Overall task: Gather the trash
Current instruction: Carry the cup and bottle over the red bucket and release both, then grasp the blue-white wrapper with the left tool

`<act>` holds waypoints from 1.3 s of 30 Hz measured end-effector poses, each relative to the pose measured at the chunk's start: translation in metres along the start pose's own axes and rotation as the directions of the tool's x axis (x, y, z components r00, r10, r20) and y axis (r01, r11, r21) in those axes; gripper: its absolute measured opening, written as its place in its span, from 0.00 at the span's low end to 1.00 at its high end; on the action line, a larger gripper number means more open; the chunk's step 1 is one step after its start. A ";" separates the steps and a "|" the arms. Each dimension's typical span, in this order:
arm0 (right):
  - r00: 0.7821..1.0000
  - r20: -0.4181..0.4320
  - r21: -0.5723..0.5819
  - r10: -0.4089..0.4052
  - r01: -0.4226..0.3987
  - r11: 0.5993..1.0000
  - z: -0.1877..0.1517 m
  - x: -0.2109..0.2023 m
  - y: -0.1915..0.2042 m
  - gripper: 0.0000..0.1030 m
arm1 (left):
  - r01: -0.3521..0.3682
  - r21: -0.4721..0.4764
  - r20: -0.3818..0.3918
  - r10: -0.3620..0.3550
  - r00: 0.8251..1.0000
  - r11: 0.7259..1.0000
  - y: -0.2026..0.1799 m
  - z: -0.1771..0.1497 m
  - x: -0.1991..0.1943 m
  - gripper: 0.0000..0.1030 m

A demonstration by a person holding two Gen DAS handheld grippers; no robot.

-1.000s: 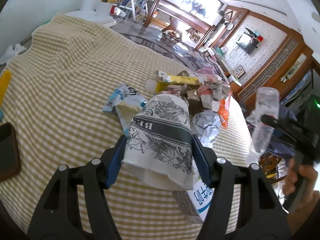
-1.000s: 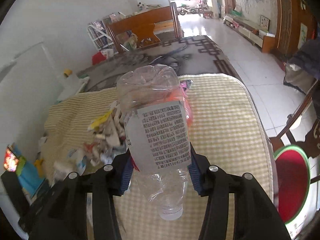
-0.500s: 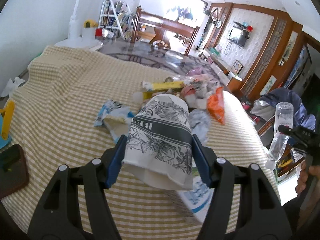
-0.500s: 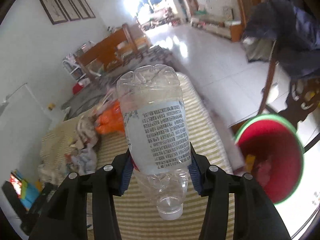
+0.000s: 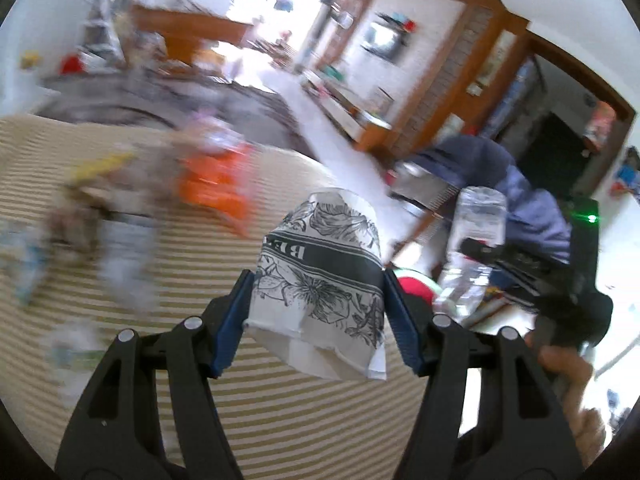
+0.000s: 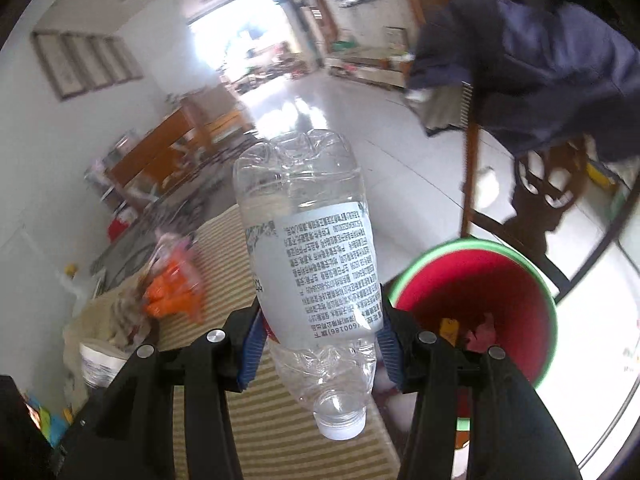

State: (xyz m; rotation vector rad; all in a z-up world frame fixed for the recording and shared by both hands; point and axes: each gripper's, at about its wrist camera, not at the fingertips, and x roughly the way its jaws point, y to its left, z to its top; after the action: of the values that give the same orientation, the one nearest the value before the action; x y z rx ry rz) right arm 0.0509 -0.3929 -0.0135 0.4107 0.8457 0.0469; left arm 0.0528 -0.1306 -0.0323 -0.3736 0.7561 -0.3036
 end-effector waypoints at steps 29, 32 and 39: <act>0.964 0.066 0.203 -0.256 0.238 0.950 0.024 -0.016 -0.082 0.69 | 0.155 0.155 -0.302 -0.103 0.948 0.976 -0.128 -0.028 0.148 0.67; 0.965 0.068 0.204 -0.253 0.235 0.950 0.025 -0.016 -0.082 0.70 | 0.157 0.150 -0.294 -0.107 0.950 0.976 -0.126 -0.027 0.142 0.67; 0.965 0.066 0.168 -0.252 0.238 0.956 0.026 -0.011 -0.071 0.71 | 0.144 0.156 -0.228 -0.106 0.968 0.977 -0.114 -0.020 0.107 0.67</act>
State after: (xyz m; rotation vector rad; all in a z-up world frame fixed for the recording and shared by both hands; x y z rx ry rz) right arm 0.0540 -0.4692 -0.0168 0.4513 0.8120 -0.2691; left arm 0.0975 -0.2789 -0.0612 -0.2267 0.9163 -0.5323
